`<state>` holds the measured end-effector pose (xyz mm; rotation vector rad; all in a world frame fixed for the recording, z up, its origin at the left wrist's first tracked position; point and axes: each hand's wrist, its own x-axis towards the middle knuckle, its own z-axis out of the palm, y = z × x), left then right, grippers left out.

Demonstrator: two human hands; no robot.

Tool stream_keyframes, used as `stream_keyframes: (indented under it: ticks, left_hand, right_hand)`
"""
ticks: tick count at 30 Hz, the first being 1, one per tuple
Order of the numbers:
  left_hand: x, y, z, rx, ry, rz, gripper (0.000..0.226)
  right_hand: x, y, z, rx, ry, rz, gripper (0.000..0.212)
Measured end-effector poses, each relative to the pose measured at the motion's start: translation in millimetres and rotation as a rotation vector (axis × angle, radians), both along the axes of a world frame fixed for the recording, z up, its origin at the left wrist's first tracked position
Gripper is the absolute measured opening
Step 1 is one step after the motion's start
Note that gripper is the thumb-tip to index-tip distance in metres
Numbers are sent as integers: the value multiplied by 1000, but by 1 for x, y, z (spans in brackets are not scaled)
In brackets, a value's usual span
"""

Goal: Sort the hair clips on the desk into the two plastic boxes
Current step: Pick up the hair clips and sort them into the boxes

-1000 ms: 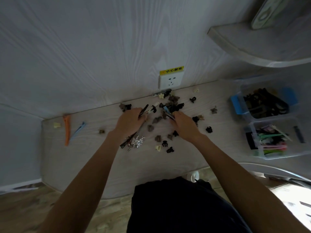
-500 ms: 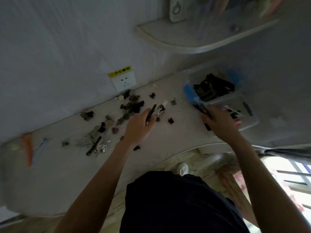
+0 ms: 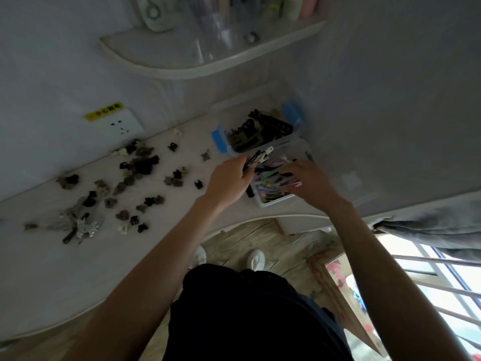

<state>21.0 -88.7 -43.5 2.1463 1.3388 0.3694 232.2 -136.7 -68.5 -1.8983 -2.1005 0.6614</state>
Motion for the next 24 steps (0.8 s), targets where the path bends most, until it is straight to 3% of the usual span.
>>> stream_keyframes:
  ticks: [3,7,10,14,19,21,24]
  left_hand:
    - [26,2,-5,72,115,-6,23]
    - [53,5,-16,101,258,-127,39]
    - [57,1,-22,111,298,-169,53]
    - [47,-10,-28,253,328,-214,49]
    - [21,-13,-41,181,396,-216,41]
    - [17,-12,-44,149,358,-242,42]
    - [9,-11,-44,147,224,-247,40]
  right_hand:
    - [14,-10,-3,197,18,-84,23]
    - [28,-18,-8,299,11,-128,14]
    - [30,-21,-8,269,27,-144,16]
    - [20,-21,-9,235,54,-123,26]
    - [-9,-5,-12,147,-133,141,47]
    - [-19,2,-16,27,-171,152,56]
    - [-21,8,-26,-54,-192,88,51]
